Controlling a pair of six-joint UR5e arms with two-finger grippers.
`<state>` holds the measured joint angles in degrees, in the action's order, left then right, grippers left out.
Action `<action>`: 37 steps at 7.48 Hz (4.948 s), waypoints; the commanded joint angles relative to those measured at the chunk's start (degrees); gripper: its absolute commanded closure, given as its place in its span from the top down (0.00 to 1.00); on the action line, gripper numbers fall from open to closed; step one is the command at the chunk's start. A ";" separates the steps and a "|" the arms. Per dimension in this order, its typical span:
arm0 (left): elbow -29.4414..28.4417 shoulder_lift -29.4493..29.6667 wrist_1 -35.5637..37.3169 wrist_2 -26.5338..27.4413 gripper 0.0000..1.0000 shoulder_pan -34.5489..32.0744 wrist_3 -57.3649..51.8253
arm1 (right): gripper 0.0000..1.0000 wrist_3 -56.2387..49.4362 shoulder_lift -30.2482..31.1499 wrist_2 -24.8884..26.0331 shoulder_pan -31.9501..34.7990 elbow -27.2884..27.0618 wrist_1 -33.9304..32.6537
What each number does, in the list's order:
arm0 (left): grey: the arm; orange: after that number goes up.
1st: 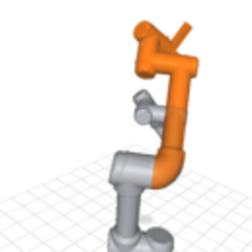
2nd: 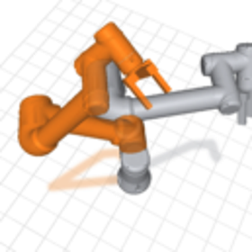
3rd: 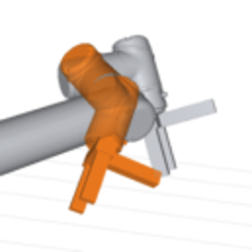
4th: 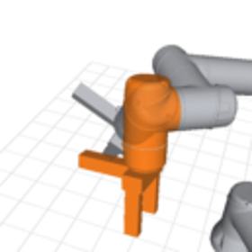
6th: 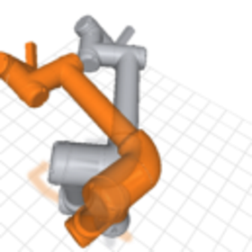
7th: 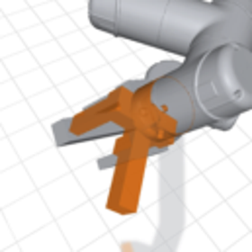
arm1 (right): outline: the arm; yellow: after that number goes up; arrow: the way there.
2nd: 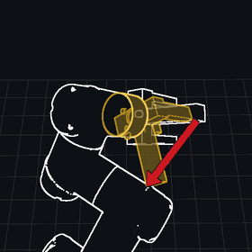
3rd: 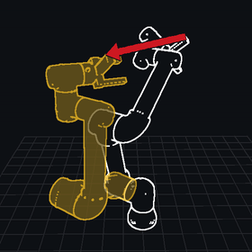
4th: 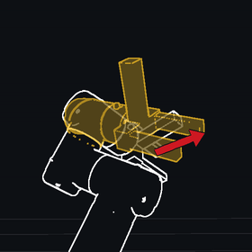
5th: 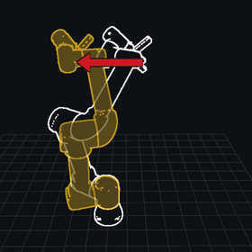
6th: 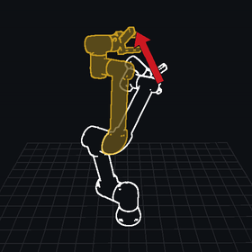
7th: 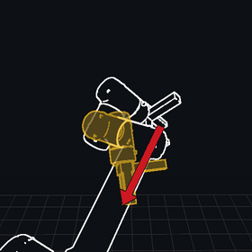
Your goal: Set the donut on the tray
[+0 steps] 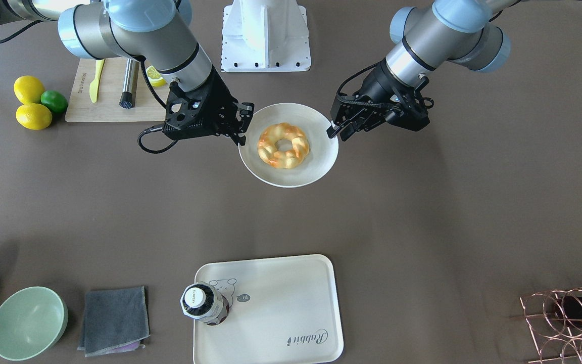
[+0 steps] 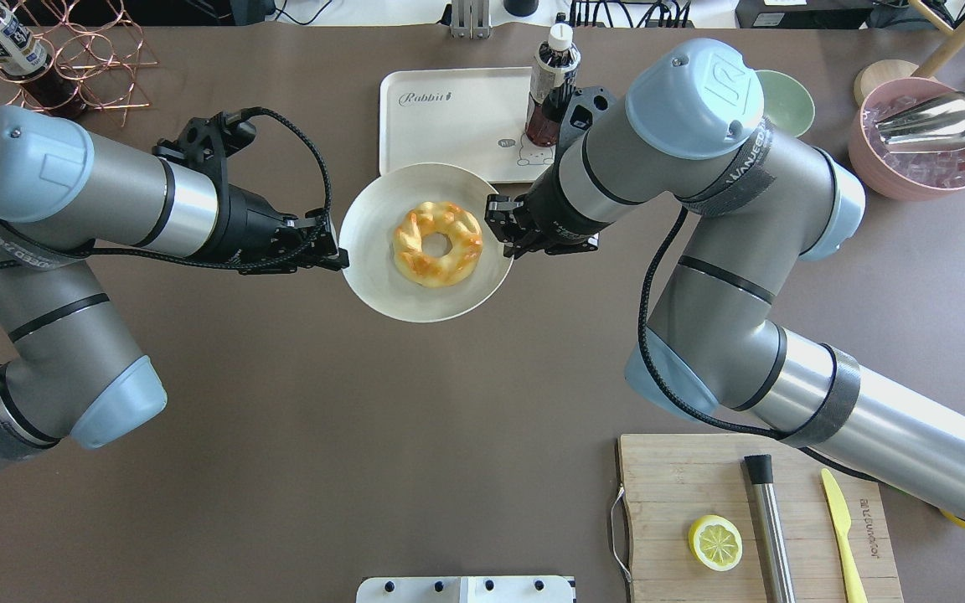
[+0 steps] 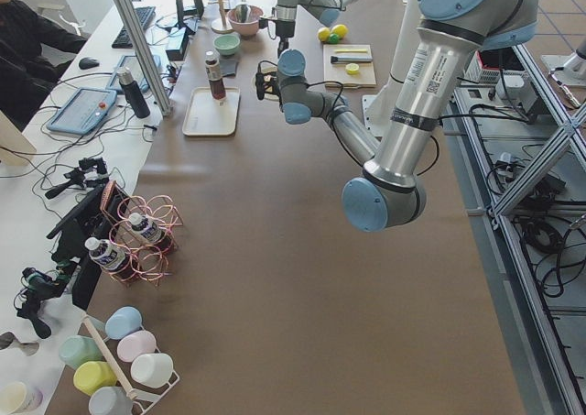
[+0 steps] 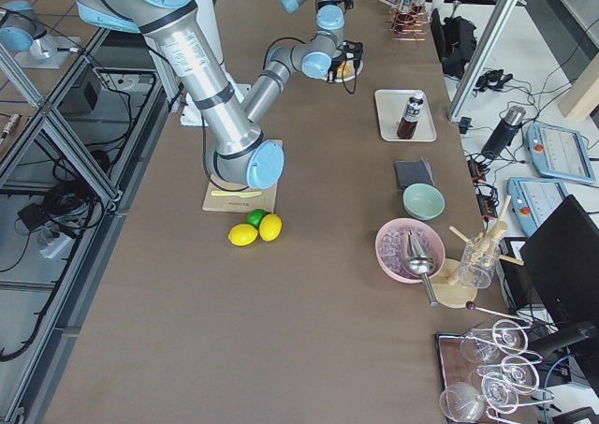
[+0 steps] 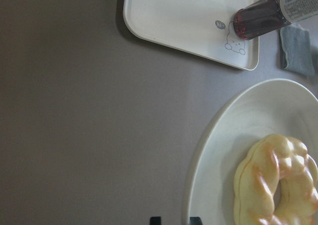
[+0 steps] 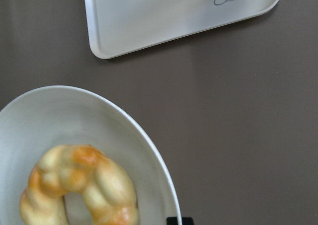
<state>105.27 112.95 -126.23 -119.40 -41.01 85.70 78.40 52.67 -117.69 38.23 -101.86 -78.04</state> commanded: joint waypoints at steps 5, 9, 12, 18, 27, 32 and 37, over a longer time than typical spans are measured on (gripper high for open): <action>-0.33 0.43 0.28 0.05 0.00 0.23 0.08 | 0.07 0.09 -0.46 -0.60 0.00 -0.18 -0.54; -0.16 0.52 0.63 0.05 0.00 0.14 0.17 | 1.00 0.00 -0.46 -1.05 0.44 -0.18 -0.10; -0.15 1.04 2.38 0.13 0.00 0.23 0.17 | 1.00 0.44 -0.99 -4.10 2.10 -0.09 0.25; 3.44 3.51 18.80 3.74 0.00 0.93 -6.06 | 1.00 0.36 -0.73 -4.48 3.16 -0.09 0.08; 5.39 -19.42 10.41 -7.56 0.00 -12.32 -28.13 | 1.00 -17.77 7.34 -7.28 13.24 0.52 -8.94; -0.85 -6.40 24.97 -9.79 0.00 -12.69 -18.30 | 1.00 -56.74 22.72 -9.22 26.79 3.41 -18.38; -15.32 12.44 29.41 -9.97 0.00 -12.17 -3.83 | 1.00 -62.47 30.20 -9.13 30.22 3.95 -17.68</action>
<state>96.64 120.30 -93.17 -129.39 -53.35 75.82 17.40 80.98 -126.81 67.06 -97.98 -95.75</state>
